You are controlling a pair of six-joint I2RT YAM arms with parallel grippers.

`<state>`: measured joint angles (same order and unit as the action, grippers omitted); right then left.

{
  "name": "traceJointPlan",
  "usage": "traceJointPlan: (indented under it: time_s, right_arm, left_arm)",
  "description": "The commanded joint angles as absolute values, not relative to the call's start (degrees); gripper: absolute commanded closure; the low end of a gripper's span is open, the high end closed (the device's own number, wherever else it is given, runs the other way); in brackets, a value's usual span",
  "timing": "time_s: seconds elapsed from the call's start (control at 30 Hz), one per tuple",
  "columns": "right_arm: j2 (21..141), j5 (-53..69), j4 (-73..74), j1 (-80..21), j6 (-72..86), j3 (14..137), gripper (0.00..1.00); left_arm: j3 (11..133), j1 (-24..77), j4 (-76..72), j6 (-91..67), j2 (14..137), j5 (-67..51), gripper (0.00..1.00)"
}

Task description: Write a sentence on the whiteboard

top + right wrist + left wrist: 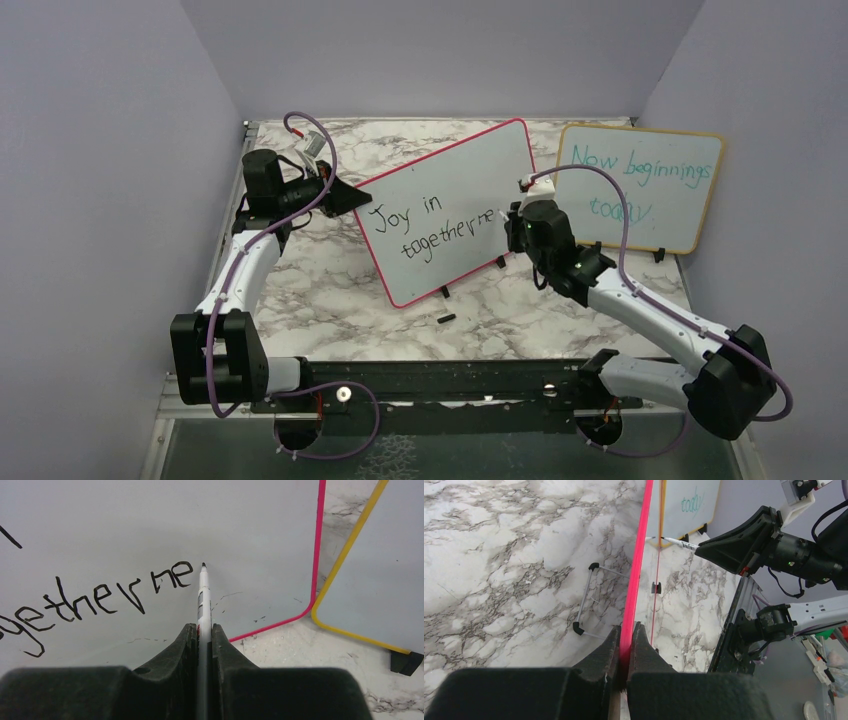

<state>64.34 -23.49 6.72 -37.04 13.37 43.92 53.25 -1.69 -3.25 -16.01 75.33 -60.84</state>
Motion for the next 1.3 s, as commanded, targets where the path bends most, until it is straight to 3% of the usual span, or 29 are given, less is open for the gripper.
traceJointPlan:
  time_s: [0.0,1.27]
  right_arm:
    - [65.1,-24.4,3.9,-36.3,12.6,44.8,1.00]
    - [64.9,-18.4,2.3,-35.5,12.0,43.8,1.00]
  left_arm:
    - [52.2,-1.1,1.8,-9.7,77.5,-53.6,1.00]
    - [52.2,-1.1,1.8,-9.7,77.4,-53.5,1.00]
